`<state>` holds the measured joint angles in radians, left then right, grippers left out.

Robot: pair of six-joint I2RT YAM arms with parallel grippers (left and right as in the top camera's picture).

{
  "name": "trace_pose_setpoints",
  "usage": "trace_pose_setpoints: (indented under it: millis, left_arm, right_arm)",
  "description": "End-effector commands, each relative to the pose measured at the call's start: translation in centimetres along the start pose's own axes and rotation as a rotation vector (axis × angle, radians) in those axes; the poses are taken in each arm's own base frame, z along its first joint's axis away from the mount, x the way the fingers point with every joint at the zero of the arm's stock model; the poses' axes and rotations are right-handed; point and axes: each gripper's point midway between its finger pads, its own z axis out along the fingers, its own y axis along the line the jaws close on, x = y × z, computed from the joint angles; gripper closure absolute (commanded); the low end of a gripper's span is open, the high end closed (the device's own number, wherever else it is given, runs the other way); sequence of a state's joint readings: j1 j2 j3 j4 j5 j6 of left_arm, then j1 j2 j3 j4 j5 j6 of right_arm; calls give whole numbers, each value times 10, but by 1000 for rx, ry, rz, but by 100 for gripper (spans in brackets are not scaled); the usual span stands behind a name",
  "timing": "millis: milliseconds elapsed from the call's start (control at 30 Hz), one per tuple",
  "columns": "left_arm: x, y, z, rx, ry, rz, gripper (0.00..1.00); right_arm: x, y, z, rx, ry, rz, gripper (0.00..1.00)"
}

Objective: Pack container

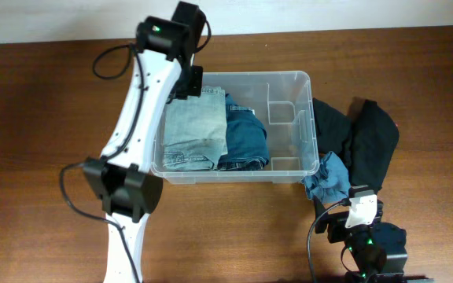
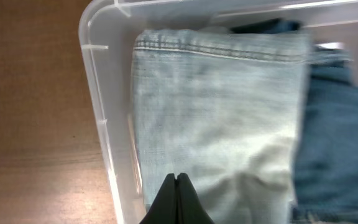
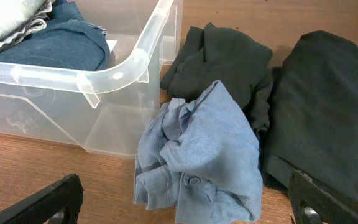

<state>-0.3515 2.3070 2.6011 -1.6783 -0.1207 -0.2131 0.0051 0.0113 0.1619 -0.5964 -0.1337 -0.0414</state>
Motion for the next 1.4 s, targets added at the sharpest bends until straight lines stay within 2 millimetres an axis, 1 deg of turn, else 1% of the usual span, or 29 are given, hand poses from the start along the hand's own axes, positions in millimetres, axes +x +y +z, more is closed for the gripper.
trace_pose_setpoints:
  millis: [0, 100, 167, 233, 267, 333, 367, 400, 433, 467, 533, 567, 600, 667, 700, 767, 800, 833, 967, 1000, 1067, 1100, 1200, 1267, 1333, 1367]
  left_arm:
    - [7, -40, -36, 189, -45, 99, 100]
    - [19, -60, -33, 192, -17, 148, 100]
    - [21, -59, -32, 128, -23, 166, 100]
    - [21, -49, -42, 42, -62, 166, 100]
    - [22, -46, -49, 23, -81, 170, 100]
    - [25, -41, -73, 4, -138, 174, 100]
    - [29, -34, -91, -8, -179, 166, 100]
    - [36, -23, -115, -19, -229, 149, 99]
    - [39, -20, -123, -17, -246, 145, 99]
    - [47, -14, -138, -10, -274, 139, 99]
    - [57, -8, -147, -7, -285, 136, 99]
    - [61, -7, -146, -9, -274, 139, 99]
    - [65, -8, -142, -9, -254, 144, 99]
    - [74, -11, -121, -9, -177, 168, 98]
    - [79, -13, -105, -15, -129, 177, 96]
    - [85, -17, -80, -20, -68, 188, 96]
    - [90, -23, -59, -2, -24, 195, 96]
    - [94, -28, -44, 12, 3, 201, 96]
    - [107, -43, -6, 74, 68, 210, 96]
    - [111, -50, 7, 102, 85, 210, 95]
    - [119, -55, 25, 125, 111, 214, 93]
    - [122, -56, 33, 126, 120, 214, 91]
    - [136, -56, 64, 124, 147, 215, 87]
    - [144, -57, 85, 124, 155, 216, 87]
    - [158, -49, 114, 95, 171, 211, 86]
    - [161, -46, 121, 93, 174, 204, 86]
  right_arm:
    - [1, 1, 1, -7, -2, 3, 2]
    - [1, 1, 1, -7, -2, 3, 2]
    - [1, 1, 1, -7, -2, 3, 2]
    - [1, 1, 1, -7, -2, 3, 2]
    - [1, 1, 1, -7, -2, 3, 2]
    - [1, 1, 1, -7, -2, 3, 2]
    - [1, 1, 1, -7, -2, 3, 2]
    - [1, 1, 1, -7, -2, 3, 2]
    - [1, 1, 1, -7, -2, 3, 2]
    - [1, 1, 1, -7, -2, 3, 2]
    - [1, 1, 1, -7, -2, 3, 2]
    - [1, 1, 1, -7, -2, 3, 2]
    - [1, 1, 1, -7, -2, 3, 2]
    - [1, 1, 1, -7, -2, 3, 2]
    - [1, 1, 1, -7, -2, 3, 1]
    - [1, 1, 1, -7, -2, 3, 1]
    - [1, 1, 1, -7, -2, 3, 1]
    - [1, 1, 1, -7, -2, 3, 2]
    - [1, 1, 1, -7, -2, 3, 2]
    - [1, 1, 1, -7, -2, 3, 2]
    - [1, 1, 1, -7, -2, 3, 2]
    - [1, 1, 1, -7, -2, 3, 2]
    - [1, 1, 1, -7, -2, 3, 2]
    - [1, 1, 1, -7, -2, 3, 2]
    - [1, 1, 1, -7, -2, 3, 2]
    - [1, 1, 1, -7, -2, 3, 2]
